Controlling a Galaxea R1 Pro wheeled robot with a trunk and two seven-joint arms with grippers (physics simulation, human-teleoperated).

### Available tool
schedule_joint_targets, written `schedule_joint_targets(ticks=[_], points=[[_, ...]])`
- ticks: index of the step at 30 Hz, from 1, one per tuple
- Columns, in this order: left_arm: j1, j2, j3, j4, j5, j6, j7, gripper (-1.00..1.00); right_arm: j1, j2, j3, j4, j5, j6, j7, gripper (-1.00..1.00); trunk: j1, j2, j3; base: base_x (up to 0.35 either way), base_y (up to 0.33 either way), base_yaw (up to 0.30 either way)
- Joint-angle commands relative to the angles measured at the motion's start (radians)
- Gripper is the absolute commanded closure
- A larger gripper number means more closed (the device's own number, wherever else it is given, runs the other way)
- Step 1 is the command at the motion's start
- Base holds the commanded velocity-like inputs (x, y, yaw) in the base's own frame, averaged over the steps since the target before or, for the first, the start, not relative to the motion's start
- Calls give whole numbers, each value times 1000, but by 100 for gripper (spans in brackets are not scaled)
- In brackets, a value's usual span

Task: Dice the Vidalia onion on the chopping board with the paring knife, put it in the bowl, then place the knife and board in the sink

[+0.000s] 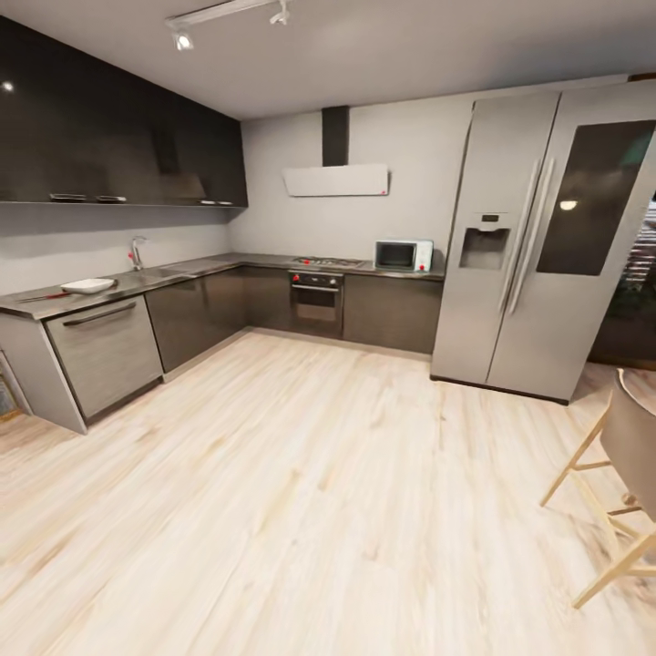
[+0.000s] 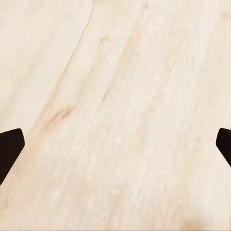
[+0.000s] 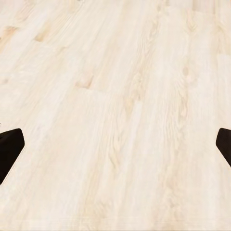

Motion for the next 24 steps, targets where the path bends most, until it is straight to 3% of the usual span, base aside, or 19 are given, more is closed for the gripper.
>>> schedule_joint_targets(ticks=[1,12,24], points=[[0,0,1,-1,0,-1,0,-100,0,0,0,0,0,-2,-3,-100,1,0,-1,345,0,129],[0,0,2,1,-1,-1,0,-100,0,0,0,0,0,-2,-3,-100,1,0,-1,345,0,114],[0,-1,1,4,-4,-1,0,-100,0,-1,0,0,0,-2,-3,-100,1,0,-1,345,0,13]])
